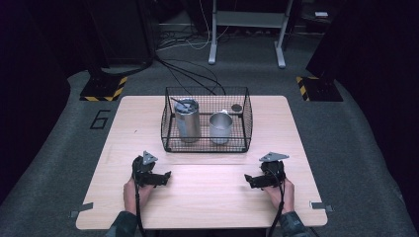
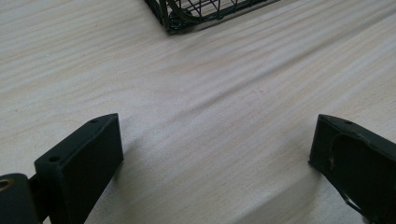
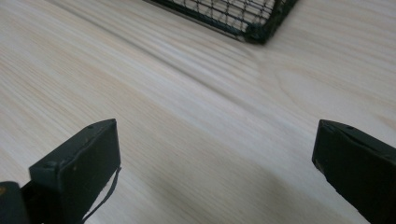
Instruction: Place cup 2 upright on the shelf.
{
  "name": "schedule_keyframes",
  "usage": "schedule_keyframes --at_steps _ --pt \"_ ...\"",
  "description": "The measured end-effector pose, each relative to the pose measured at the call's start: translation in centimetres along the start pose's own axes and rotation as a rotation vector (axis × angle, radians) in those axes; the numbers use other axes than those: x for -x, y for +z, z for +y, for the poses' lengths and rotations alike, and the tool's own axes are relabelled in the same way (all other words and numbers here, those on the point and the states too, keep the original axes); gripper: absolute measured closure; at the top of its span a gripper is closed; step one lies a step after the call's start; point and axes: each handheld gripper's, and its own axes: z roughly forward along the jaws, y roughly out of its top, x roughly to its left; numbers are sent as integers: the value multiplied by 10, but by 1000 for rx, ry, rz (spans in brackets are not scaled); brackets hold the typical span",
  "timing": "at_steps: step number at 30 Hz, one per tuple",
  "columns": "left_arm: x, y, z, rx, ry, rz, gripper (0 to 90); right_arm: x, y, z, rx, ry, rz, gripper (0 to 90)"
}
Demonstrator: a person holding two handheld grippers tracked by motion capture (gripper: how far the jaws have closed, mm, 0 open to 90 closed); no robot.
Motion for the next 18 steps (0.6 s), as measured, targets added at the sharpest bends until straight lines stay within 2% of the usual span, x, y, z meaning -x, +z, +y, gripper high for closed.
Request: schedule_keyframes --at_steps 7,10,11,12,13,18 --pt "0 0 0 -1 0 0 23 10 -5 -20 13 16 -38 0" --pt "0 0 0 -1 -1 1 23 13 -4 -27 -6 6 -57 0" --pt "0 0 0 0 0 0 23 11 -4 -28 -21 18 -69 0" --pt "0 0 0 0 0 0 23 13 -3 -29 -23 -12 -77 0" --pt "0 0 0 0 -1 1 23 12 -3 -31 -25 -3 -86 0" --pt "0 0 0 0 0 0 23 14 -3 -34 -13 12 -72 0"
